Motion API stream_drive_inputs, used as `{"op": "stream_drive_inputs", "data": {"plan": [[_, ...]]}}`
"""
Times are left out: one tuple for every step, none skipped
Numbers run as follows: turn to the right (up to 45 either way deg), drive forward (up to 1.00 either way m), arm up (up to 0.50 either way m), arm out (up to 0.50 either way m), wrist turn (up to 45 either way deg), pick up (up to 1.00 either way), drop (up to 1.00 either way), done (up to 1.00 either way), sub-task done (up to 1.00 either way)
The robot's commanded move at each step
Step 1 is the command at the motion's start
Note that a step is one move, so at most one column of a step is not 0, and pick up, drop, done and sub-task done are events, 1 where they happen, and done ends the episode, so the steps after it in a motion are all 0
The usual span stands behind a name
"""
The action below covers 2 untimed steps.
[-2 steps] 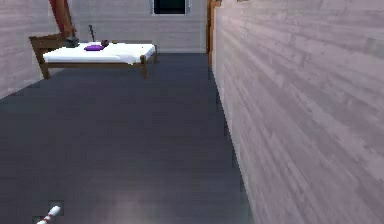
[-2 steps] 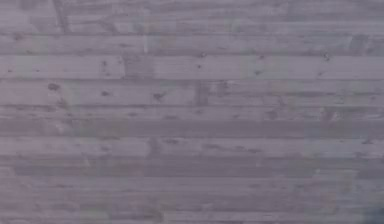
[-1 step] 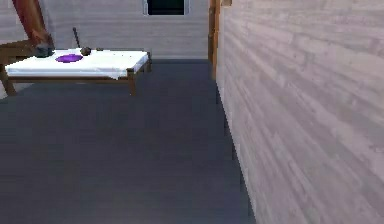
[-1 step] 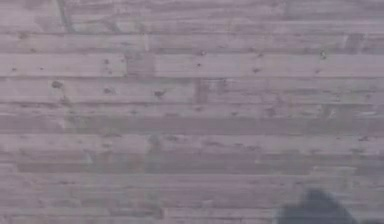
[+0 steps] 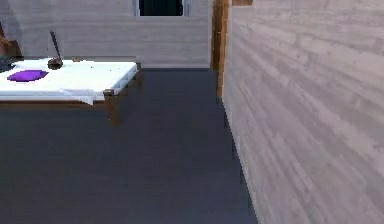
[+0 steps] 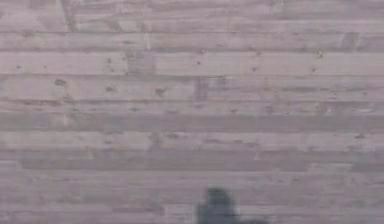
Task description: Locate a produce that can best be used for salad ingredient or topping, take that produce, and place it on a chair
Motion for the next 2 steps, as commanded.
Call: {"op": "stream_drive_inputs", "data": {"plan": [[0.0,1.0,0.0,0.0,0.0,0.0,0.0,0.0,0.0],[0.0,1.0,0.0,0.0,0.0,0.0,0.0,0.0,0.0]]}}
